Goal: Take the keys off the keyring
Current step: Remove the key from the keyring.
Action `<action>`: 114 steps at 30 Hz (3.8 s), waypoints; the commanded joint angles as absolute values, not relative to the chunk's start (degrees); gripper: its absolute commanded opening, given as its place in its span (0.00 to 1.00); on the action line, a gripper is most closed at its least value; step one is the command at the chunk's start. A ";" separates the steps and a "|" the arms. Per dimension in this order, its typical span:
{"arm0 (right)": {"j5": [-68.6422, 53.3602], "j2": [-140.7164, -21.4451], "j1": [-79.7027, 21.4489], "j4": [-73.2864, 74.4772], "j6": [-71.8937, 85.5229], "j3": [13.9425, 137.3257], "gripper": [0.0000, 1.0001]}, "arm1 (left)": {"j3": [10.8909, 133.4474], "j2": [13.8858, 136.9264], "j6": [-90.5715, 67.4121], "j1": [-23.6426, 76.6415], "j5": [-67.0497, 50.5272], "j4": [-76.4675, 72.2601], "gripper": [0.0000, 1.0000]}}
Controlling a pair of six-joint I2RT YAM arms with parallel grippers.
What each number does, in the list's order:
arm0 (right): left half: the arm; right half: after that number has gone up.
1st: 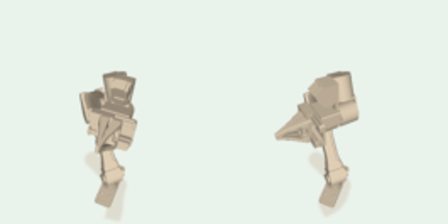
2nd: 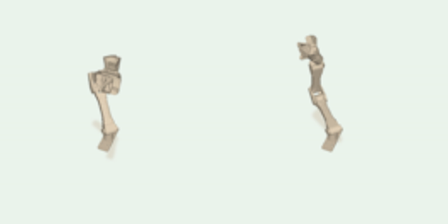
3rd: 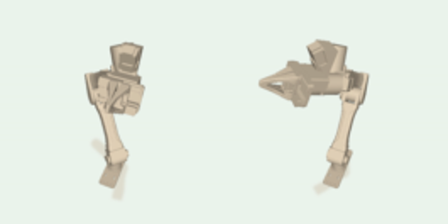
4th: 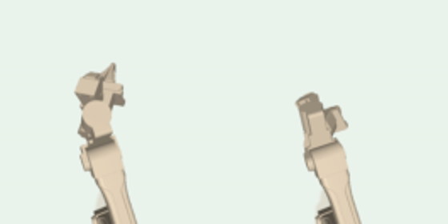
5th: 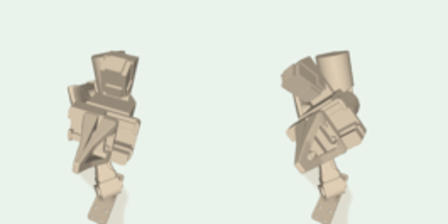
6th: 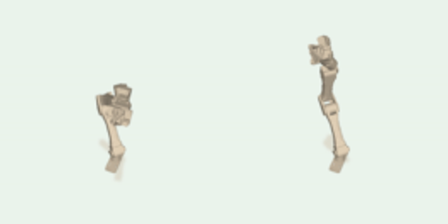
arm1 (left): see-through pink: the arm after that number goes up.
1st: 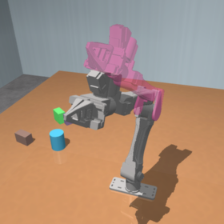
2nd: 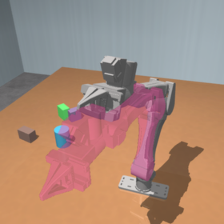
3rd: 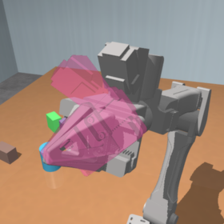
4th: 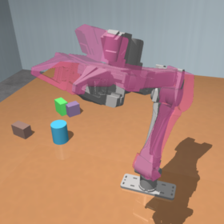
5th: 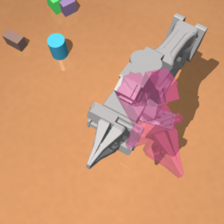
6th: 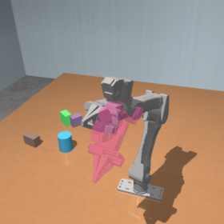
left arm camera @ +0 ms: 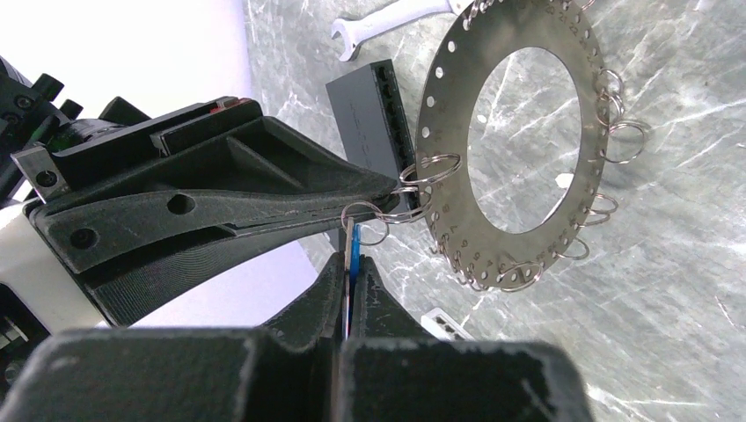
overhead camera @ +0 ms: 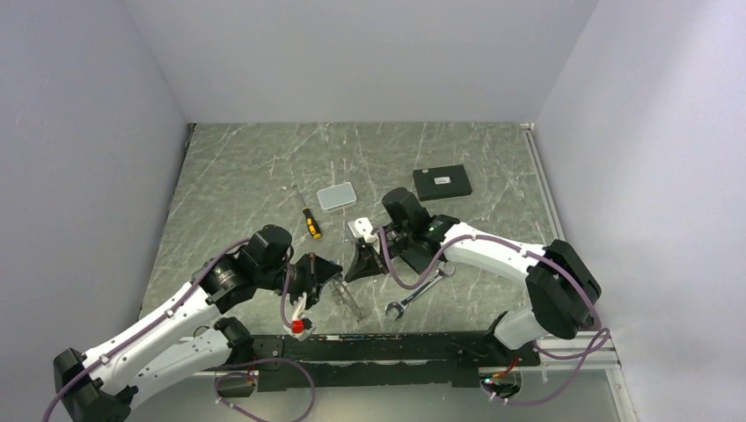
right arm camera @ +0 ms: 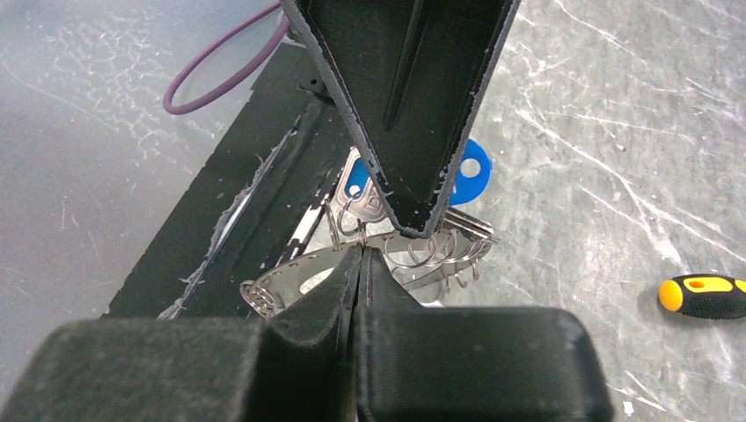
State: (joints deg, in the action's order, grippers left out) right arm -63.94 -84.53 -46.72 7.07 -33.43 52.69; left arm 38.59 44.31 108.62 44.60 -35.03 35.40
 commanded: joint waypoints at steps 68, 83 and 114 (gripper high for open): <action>-61.52 -85.04 -39.34 -35.25 2.64 40.99 0.27 | 28.45 41.49 83.68 46.84 -25.48 17.38 0.00; -61.49 -82.89 -39.45 9.55 -32.04 56.31 0.48 | 29.43 42.03 88.92 46.85 -26.79 18.06 0.00; -46.86 -92.67 -50.36 45.75 -70.30 76.15 0.30 | 31.74 41.43 98.28 46.85 -30.63 21.47 0.00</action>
